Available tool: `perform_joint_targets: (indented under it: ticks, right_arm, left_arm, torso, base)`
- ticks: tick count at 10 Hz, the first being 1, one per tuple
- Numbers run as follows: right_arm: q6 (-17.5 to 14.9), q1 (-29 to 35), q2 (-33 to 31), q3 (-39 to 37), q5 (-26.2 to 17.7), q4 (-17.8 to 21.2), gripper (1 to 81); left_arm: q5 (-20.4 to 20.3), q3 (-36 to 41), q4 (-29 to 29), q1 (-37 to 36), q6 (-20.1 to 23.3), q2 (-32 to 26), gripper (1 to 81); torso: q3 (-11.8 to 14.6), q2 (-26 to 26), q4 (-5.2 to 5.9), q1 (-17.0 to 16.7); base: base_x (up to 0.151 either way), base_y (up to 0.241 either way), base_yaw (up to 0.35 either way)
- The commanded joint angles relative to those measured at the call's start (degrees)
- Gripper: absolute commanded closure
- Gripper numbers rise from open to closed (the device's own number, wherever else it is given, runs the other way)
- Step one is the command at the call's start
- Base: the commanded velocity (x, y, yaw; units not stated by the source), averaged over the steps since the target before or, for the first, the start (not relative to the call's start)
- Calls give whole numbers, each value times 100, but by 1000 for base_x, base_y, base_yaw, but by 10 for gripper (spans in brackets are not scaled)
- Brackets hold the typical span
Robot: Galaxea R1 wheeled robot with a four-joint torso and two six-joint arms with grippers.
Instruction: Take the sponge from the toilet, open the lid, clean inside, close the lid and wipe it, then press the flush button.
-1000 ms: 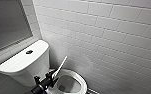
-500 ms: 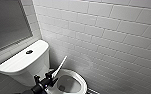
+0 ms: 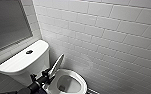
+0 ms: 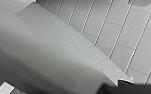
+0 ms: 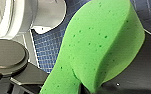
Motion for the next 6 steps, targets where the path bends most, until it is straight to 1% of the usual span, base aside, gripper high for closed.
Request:
perform_joint_targets:
  ticks: [1, 6]
  right_arm:
    - [-19, 17, -246, 232, -273, -147, 811]
    - [-72, -97, -290, 372, -159, -182, 811]
  left_arm:
    - [54, -118, 36, -675, 73, -518, 10]
    - [72, -495, -202, -614, 38, -896, 10]
  torso:
    - [0, 0, 0, 0]
    - [4, 0, 0, 0]
  base:
    - [0, 0, 0]
    - [0, 0, 0]
